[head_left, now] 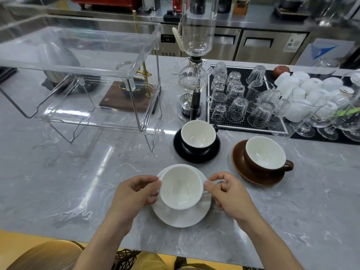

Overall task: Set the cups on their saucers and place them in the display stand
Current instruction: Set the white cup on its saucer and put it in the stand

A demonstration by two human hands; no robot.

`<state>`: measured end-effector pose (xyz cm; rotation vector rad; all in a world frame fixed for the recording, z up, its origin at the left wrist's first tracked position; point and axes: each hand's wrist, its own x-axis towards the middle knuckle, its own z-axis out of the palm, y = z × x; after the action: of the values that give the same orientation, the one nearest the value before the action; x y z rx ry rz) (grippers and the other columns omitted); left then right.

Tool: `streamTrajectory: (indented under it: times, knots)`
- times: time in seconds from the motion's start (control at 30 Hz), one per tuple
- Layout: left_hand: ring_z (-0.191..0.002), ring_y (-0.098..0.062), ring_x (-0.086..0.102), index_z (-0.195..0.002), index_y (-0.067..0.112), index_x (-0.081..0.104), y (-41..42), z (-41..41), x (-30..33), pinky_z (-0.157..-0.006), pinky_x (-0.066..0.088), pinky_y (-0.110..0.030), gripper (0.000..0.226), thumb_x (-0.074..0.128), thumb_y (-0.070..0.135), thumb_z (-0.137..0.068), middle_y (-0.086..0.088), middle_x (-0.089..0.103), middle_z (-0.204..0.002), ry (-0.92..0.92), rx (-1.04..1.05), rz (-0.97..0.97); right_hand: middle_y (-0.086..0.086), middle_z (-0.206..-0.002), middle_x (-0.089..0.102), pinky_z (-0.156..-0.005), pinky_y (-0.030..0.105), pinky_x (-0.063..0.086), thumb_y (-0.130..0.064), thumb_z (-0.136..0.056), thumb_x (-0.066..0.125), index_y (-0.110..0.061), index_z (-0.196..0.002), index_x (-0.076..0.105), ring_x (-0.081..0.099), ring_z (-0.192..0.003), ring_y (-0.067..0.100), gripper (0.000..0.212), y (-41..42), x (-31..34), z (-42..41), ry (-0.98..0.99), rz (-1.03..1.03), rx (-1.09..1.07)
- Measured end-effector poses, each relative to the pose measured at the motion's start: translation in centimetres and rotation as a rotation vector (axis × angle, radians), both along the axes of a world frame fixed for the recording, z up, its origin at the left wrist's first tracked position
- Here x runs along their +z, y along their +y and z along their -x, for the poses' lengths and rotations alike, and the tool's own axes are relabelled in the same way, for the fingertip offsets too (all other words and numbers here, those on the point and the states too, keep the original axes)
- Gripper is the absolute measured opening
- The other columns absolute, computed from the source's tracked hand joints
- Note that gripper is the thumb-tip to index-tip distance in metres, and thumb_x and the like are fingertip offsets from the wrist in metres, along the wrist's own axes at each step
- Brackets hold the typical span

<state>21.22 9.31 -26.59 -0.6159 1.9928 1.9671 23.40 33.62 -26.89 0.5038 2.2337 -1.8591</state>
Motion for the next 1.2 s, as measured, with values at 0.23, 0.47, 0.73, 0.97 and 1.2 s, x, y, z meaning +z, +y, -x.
streamTrajectory:
  times: [0.23, 0.47, 0.73, 0.97, 1.2]
  knots:
    - [-0.092, -0.033, 0.073, -0.102, 0.005, 0.075, -1.3, -0.4, -0.2, -0.084, 0.058, -0.041, 0.016, 0.068, 0.016, -0.093, -0.017, 0.076, -0.101, -0.012, 0.148, -0.068, 0.006, -0.078, 0.068, -0.049, 0.023, 0.047, -0.024, -0.094, 0.063, -0.012, -0.098, 0.064, 0.054, -0.059, 0.015, 0.012, 0.4, -0.3, -0.5, 0.014, 0.045, -0.239]
    - [-0.093, -0.029, 0.075, -0.106, 0.011, 0.073, -1.1, -0.5, -0.3, -0.09, 0.06, -0.046, 0.018, 0.065, 0.023, -0.095, -0.011, 0.077, -0.101, -0.08, 0.071, -0.038, 0.016, -0.095, 0.071, -0.067, 0.039, 0.063, -0.023, -0.095, 0.063, -0.013, -0.104, 0.066, 0.07, -0.075, 0.025, 0.014, 0.4, -0.7, -0.8, -0.058, 0.082, -0.226]
    - [-0.086, -0.02, 0.077, -0.107, 0.016, 0.076, -0.6, -0.6, -0.3, -0.065, 0.062, -0.027, 0.028, 0.077, 0.033, -0.085, -0.01, 0.077, -0.103, -0.081, -0.118, 0.085, 0.0, -0.087, 0.074, -0.056, 0.027, 0.059, -0.037, -0.086, 0.071, -0.018, -0.108, 0.067, 0.074, -0.068, 0.013, 0.029, -1.0, 0.5, -1.1, -0.113, 0.057, -0.06]
    - [-0.085, -0.023, 0.079, -0.104, 0.009, 0.076, -0.6, -0.5, 0.2, -0.074, 0.064, -0.036, 0.029, 0.079, 0.029, -0.083, -0.01, 0.08, -0.094, -0.134, -0.2, 0.037, -0.003, -0.085, 0.077, -0.058, 0.03, 0.06, -0.033, -0.084, 0.074, -0.017, -0.103, 0.07, 0.076, -0.073, 0.016, 0.025, -1.0, 1.0, -0.8, -0.149, 0.121, -0.015]
    - [-0.078, -0.03, 0.078, -0.095, 0.001, 0.077, 0.2, -0.7, 0.1, -0.064, 0.063, -0.035, 0.022, 0.079, 0.019, -0.082, -0.017, 0.08, -0.088, -0.102, -0.109, 0.036, 0.004, -0.085, 0.077, -0.067, 0.045, 0.064, -0.032, -0.083, 0.075, -0.013, -0.103, 0.071, 0.076, -0.075, 0.025, 0.028, -0.9, 1.0, -0.6, -0.153, 0.111, 0.002]
